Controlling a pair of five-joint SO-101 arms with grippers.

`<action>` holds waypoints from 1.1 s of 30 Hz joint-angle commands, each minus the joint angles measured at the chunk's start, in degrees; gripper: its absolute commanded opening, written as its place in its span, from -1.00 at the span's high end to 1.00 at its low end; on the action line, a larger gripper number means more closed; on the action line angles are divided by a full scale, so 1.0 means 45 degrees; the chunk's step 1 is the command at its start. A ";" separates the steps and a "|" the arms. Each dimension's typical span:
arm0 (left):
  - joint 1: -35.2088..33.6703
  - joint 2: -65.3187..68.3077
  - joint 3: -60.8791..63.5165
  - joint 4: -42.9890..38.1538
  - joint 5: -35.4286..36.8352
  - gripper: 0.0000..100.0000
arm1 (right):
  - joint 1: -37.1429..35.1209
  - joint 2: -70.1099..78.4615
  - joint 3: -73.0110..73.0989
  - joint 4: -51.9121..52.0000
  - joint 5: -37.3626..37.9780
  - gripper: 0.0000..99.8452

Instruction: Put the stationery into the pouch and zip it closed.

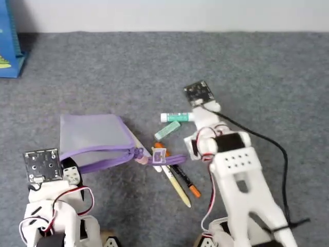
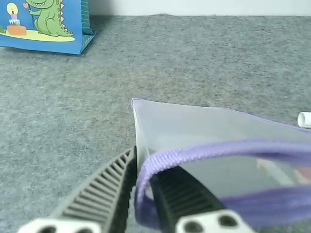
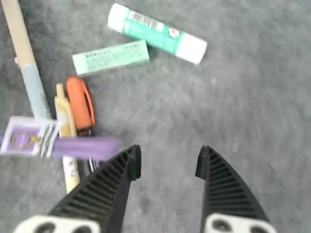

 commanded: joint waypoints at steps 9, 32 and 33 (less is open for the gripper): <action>-0.0059 -0.0137 -0.0713 -0.0215 0.0117 0.97 | -0.0147 0.3858 -0.0723 -0.5812 -0.0156 0.63; -0.0078 -0.0137 -0.0694 -0.0215 0.0117 0.97 | 0.0186 0.8410 -0.1211 -1.2708 0.0000 0.64; -0.0117 -0.0137 -0.0694 -0.0215 0.0117 0.97 | 0.0400 0.8684 -0.1524 -1.2396 0.0000 0.64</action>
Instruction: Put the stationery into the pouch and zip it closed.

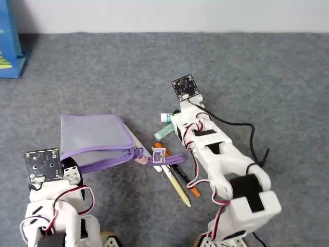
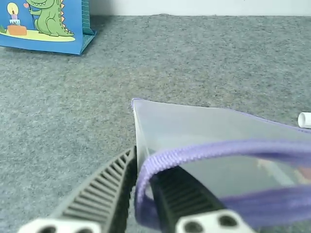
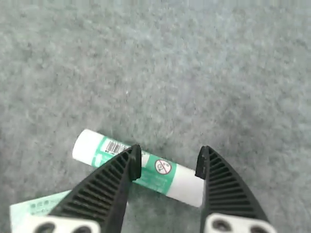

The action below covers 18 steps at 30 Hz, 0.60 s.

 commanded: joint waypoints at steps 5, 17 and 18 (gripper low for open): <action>-0.0391 -0.0137 -0.0694 -0.0215 0.0117 0.97 | 0.1670 0.0811 -0.2716 0.3741 0.0059 0.64; -0.0313 -0.0137 -0.0694 -0.0215 0.0117 0.97 | 0.1924 -0.3858 -0.3204 1.1946 0.2344 0.63; -0.0313 -0.0137 -0.0694 -0.0215 0.0117 0.97 | 0.1924 -0.4327 -0.3204 1.2161 0.2344 0.63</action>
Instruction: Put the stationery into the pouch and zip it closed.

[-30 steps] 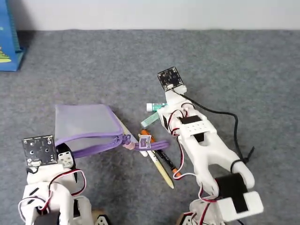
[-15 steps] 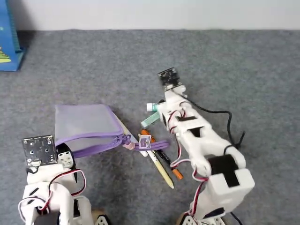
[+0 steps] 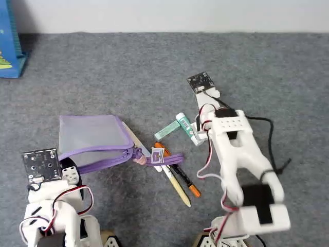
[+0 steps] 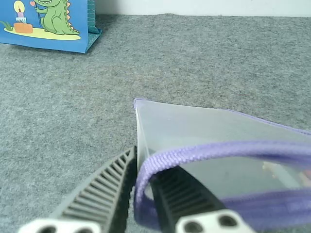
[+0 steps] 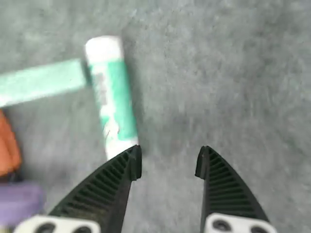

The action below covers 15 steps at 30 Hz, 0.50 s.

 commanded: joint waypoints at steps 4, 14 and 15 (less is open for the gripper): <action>-0.0039 -0.0137 -0.0694 -0.0234 0.0117 0.97 | -0.0459 -0.3018 -0.0488 0.1514 0.0293 0.63; -0.0098 -0.0137 -0.0694 -0.0234 0.0098 0.97 | -0.2022 -0.0244 -0.0313 -0.1299 0.0293 0.63; -0.0098 -0.0137 -0.0694 -0.0234 0.0098 0.97 | -0.2022 0.0264 -0.0488 -0.1592 0.0293 0.63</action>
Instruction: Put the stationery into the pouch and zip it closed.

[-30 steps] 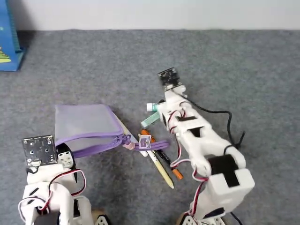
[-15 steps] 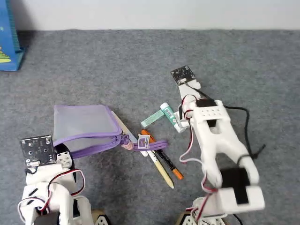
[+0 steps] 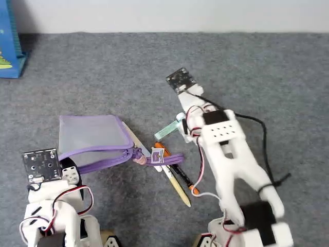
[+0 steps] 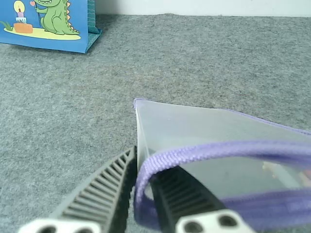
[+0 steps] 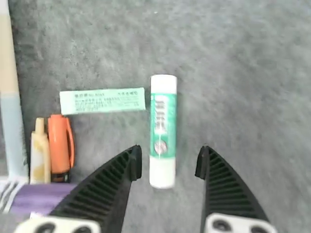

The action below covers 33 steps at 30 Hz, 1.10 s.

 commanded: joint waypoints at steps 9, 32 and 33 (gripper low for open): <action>-0.0098 -0.0137 -0.0615 -0.0234 0.0098 0.97 | 0.0029 0.4718 -0.2383 -0.1162 0.0195 0.65; 0.0625 -0.0137 -0.0322 -0.0293 -0.0352 0.97 | 0.0400 -0.7844 0.6056 -0.0791 0.2442 0.98; 0.0860 -0.0137 -0.0361 -0.0313 -0.0352 0.97 | 0.0361 -0.8879 0.6447 -0.0791 0.2208 0.98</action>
